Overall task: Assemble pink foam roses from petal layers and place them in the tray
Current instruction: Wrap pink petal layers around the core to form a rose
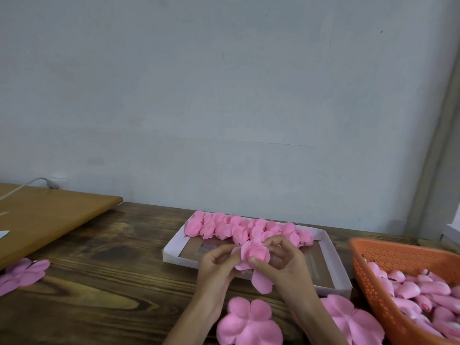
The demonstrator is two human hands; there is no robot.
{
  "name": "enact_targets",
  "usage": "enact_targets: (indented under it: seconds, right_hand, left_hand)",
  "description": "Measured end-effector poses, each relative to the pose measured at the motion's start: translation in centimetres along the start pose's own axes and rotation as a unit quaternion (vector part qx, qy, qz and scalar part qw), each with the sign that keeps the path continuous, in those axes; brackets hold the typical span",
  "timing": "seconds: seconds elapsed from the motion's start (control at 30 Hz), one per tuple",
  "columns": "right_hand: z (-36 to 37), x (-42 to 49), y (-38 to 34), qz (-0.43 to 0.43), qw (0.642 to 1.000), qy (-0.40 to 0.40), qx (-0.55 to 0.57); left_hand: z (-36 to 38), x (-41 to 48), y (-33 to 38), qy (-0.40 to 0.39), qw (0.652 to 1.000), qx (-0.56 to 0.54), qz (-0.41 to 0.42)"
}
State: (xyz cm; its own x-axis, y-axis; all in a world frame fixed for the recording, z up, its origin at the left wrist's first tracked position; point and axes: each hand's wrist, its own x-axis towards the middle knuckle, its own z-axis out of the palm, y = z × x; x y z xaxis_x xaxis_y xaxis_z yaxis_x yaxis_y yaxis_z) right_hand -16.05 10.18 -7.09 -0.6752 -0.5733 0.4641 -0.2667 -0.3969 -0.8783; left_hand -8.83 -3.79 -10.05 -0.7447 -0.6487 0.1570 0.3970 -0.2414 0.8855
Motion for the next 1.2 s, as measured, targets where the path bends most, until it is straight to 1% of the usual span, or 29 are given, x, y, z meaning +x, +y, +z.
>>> enact_targets:
  seconds: [0.13,0.2,0.33,0.4,0.47,0.57,0.63,0.77,0.83,0.93,1.0,1.07,1.13,1.2]
  right_hand:
    - [0.2,0.0,0.0,0.004,0.999,0.028,0.016]
    - [0.5,0.0,0.1,0.010,0.999,0.029,0.023]
    - [2.1,-0.6,0.8,0.027,0.999,-0.010,0.016]
    - [3.1,-1.0,1.3,0.040,0.999,-0.030,-0.003]
    - [3.9,-1.3,1.7,0.039,0.998,-0.041,-0.022]
    - [4.5,-1.6,1.6,0.027,0.998,-0.033,-0.040]
    - [4.4,-1.6,1.5,0.016,0.999,-0.020,-0.047]
    - [4.5,-1.9,1.6,0.019,0.997,-0.006,-0.076]
    - [4.7,-2.1,1.7,-0.001,0.994,0.008,-0.111]
    - [4.9,-2.1,2.1,-0.047,0.982,0.043,-0.176]
    - [4.9,-2.1,2.3,-0.080,0.974,0.046,-0.208]
    - [5.0,-2.3,2.4,-0.094,0.965,0.048,-0.242]
    - [5.1,-2.4,2.3,-0.103,0.952,0.064,-0.280]
    - [5.1,-2.4,2.3,-0.136,0.933,0.082,-0.322]
  left_hand:
    - [0.2,-0.1,0.4,-0.002,0.999,-0.048,-0.009]
    - [0.3,-0.1,0.5,0.007,0.998,-0.060,-0.013]
    - [0.0,0.1,0.2,0.030,0.998,-0.050,-0.013]
    - [-0.7,-0.1,-0.3,0.011,0.999,-0.047,-0.010]
    - [-0.9,-0.2,-0.6,0.020,0.998,-0.059,-0.010]
    - [0.2,-0.6,0.0,0.015,0.990,-0.122,-0.074]
    - [0.7,-0.3,-0.1,0.021,0.985,-0.150,-0.080]
    - [0.8,-0.4,-0.3,0.056,0.983,-0.157,-0.083]
    - [0.8,-0.5,-0.3,0.057,0.981,-0.156,-0.103]
    - [0.9,-0.7,0.2,0.048,0.979,-0.168,-0.108]
    - [0.9,-0.7,0.2,0.043,0.976,-0.179,-0.115]
    - [0.8,-0.7,0.0,0.041,0.974,-0.191,-0.116]
    - [0.8,-0.7,-0.2,0.050,0.971,-0.203,-0.118]
    - [0.8,-0.7,-0.1,0.056,0.966,-0.218,-0.123]
